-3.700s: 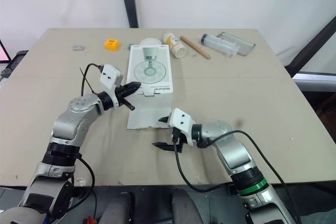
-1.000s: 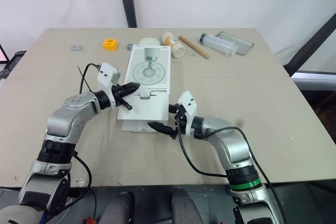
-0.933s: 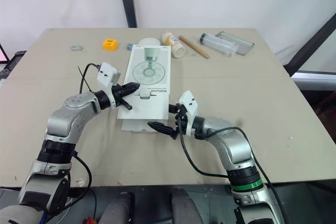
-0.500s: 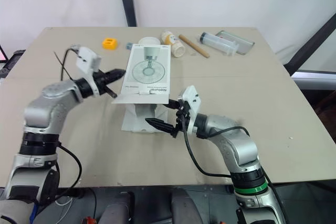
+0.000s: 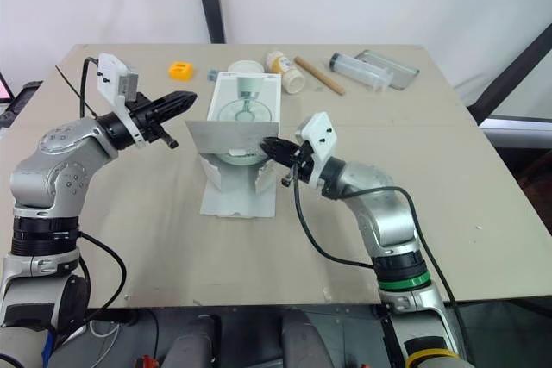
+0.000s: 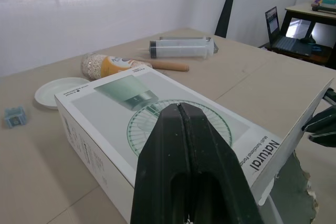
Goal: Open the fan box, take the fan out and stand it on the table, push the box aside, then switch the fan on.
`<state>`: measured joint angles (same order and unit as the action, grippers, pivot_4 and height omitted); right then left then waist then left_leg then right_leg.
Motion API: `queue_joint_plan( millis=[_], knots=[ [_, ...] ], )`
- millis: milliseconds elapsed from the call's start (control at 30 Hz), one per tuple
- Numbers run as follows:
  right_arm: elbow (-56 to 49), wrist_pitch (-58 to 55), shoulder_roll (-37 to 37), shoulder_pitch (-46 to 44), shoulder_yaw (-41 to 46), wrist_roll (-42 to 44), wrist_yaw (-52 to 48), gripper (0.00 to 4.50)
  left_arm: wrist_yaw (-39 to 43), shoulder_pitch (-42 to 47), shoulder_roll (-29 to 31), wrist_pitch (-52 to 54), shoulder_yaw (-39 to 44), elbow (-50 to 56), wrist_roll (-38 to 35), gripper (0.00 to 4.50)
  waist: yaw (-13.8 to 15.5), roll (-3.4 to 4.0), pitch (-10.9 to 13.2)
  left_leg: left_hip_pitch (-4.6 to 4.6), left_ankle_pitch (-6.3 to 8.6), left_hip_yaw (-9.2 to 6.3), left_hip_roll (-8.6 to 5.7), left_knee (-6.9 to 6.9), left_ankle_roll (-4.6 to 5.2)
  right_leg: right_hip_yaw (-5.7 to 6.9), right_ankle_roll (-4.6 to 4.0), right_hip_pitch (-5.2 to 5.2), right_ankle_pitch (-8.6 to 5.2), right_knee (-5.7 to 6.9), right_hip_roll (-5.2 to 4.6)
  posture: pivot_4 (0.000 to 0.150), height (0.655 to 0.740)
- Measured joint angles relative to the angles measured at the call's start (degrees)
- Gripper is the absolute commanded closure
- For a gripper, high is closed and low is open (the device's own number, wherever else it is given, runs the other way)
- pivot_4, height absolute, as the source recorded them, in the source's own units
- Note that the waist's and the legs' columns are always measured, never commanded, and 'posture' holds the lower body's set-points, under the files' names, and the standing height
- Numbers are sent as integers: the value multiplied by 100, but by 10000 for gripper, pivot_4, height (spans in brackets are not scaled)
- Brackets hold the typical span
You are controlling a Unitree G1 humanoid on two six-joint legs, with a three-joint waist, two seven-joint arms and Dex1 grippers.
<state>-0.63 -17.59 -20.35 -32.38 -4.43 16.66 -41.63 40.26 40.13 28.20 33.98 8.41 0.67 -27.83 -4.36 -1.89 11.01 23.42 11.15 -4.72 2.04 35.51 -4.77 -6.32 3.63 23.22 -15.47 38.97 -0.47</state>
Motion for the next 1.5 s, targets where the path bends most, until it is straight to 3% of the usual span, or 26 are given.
queue_joint_plan(
  millis=[333,600,1000,1500],
  knots=[
    [843,256,296,-444,-73,-626,531,44680,-197,180,-253,-198,-237,-128,182,45000,1,0,0,2,0,0,-1,-1,0,0,-20,0,11,0,-1,1500,7400],
    [867,150,331,-463,-248,-830,556,44680,-500,-163,-718,-416,-765,-551,676,45000,-1,0,0,1,0,0,-1,-1,0,0,-21,0,12,0,0,1500,7400],
    [850,65,331,-463,-292,-903,422,44680,-629,-198,-846,-484,-1061,-842,1134,45000,0,0,-1,-2,0,0,-2,0,0,0,-21,-2,12,1,0,1500,7400],
    [-327,-778,292,88,-1037,-709,-151,44680,-706,-196,-944,-478,-1102,-817,1306,45000,2,-1,-2,-5,0,-1,-2,2,0,1,-17,-6,11,1,0,1500,7400]
  ],
)
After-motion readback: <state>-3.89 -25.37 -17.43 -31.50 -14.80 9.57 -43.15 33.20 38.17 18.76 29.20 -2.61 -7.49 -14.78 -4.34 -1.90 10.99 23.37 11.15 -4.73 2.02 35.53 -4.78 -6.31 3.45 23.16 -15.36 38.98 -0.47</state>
